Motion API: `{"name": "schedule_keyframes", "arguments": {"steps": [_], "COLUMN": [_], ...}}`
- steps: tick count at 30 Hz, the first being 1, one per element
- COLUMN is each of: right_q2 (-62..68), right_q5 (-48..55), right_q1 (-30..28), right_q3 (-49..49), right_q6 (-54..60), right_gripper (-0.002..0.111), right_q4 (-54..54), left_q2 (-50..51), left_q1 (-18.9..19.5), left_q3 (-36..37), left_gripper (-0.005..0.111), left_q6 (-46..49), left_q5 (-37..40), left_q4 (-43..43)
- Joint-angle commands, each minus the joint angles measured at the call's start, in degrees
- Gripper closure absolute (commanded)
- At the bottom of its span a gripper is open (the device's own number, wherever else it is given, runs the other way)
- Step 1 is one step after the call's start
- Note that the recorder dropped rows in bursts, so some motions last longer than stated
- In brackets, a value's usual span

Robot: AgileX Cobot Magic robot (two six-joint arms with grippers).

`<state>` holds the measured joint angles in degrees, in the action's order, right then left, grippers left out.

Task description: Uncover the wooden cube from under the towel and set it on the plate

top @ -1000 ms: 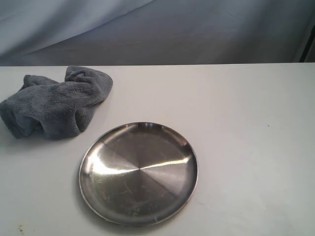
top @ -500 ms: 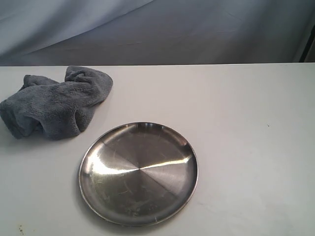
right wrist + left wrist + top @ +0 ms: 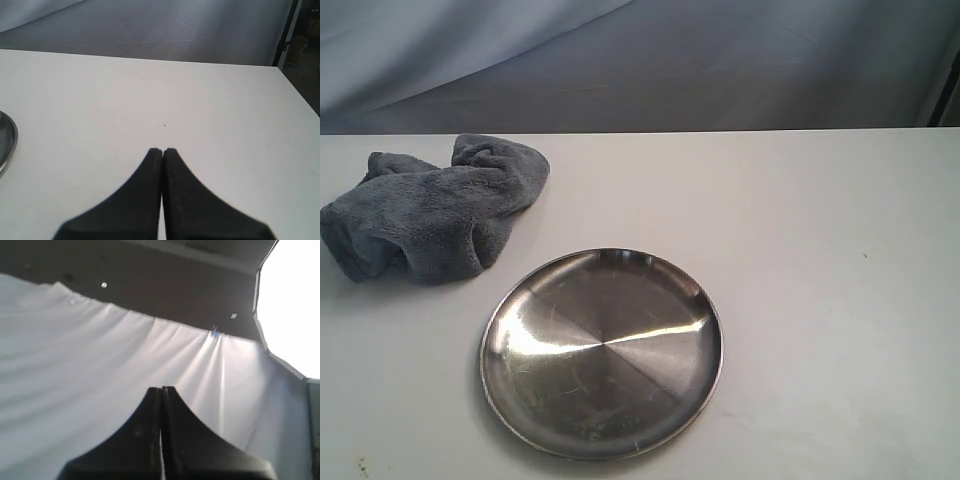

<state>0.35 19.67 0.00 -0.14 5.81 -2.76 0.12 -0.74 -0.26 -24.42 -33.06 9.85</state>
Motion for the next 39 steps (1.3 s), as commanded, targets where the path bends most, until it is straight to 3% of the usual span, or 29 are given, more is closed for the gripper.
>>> {"name": "schedule_keyframes", "arguments": {"steps": [1,11,14,16,20,23,27,33,39], "right_q2": [-0.4,-0.4,-0.4,-0.4,-0.4,-0.4,-0.4,-0.4,-0.4], "right_q5": [0.0,0.0,0.0,0.0,0.0,0.0,0.0,0.0,0.0], "right_q1": [0.0,0.0,0.0,0.0,0.0,0.0,0.0,0.0,0.0], "right_q3": [0.1,0.1,0.1,0.1,0.1,0.1,0.1,0.1,0.1], "right_q6": [-0.2,-0.2,-0.2,-0.2,-0.2,-0.2,-0.2,-0.2,-0.2], "right_gripper": [0.108,0.108,0.108,0.108,0.108,0.108,0.108,0.108,0.108], "right_q4": [-0.2,-0.2,-0.2,-0.2,-0.2,-0.2,-0.2,-0.2,-0.2], "left_q2": [-0.1,-0.1,1.4,5.2,15.9,24.1,34.3,43.7,49.8], "left_q1": [0.1,0.1,0.1,0.1,0.1,0.1,0.1,0.1,0.1], "left_q3": [0.3,0.3,-3.7,-7.6,-16.0,-21.1,-25.4,-27.9,-31.3], "left_gripper": [0.106,0.106,0.106,0.106,0.106,0.106,0.106,0.106,0.106], "left_q6": [-2.5,-2.5,-2.5,-2.5,-2.5,-2.5,-2.1,3.8,7.0], "left_q5": [-12.9,-14.7,-0.3,4.0,4.0,4.0,0.9,-5.9,-2.7], "left_q4": [-0.5,-0.7,0.5,1.5,2.0,10.2,11.7,11.8,12.0]}}
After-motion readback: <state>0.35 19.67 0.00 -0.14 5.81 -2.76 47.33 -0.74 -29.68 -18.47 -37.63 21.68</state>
